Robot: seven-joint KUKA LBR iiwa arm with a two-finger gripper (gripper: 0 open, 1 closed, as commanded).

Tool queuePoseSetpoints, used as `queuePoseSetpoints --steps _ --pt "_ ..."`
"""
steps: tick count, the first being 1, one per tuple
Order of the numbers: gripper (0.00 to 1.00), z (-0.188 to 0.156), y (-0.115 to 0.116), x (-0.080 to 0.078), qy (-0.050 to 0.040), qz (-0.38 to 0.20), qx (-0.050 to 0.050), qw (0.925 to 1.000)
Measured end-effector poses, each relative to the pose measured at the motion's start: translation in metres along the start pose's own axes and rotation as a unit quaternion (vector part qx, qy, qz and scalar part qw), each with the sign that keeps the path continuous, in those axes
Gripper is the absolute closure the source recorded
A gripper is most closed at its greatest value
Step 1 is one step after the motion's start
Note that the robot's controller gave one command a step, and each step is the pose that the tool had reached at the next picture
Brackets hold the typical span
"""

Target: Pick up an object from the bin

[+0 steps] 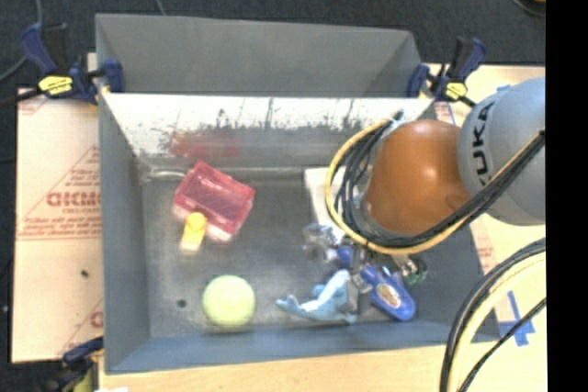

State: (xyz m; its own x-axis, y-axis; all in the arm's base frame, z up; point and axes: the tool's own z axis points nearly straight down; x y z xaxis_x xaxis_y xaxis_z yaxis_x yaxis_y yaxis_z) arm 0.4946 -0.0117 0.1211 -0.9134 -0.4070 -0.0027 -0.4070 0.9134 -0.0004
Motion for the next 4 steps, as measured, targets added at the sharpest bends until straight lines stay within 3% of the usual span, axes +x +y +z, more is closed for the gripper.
queuePoseSetpoints --steps 1,2,3,4 --pt "1.0 0.051 -0.041 0.026 -0.0029 -0.03 0.003 0.9995" --pt "1.0 0.051 -0.041 0.026 -0.0029 -0.031 0.003 0.9995" --pt "1.0 -0.042 -0.04 0.016 -0.0053 -0.051 0.004 0.9987" --pt "1.0 -0.116 -0.06 0.011 -0.006 -0.065 0.005 0.9979"
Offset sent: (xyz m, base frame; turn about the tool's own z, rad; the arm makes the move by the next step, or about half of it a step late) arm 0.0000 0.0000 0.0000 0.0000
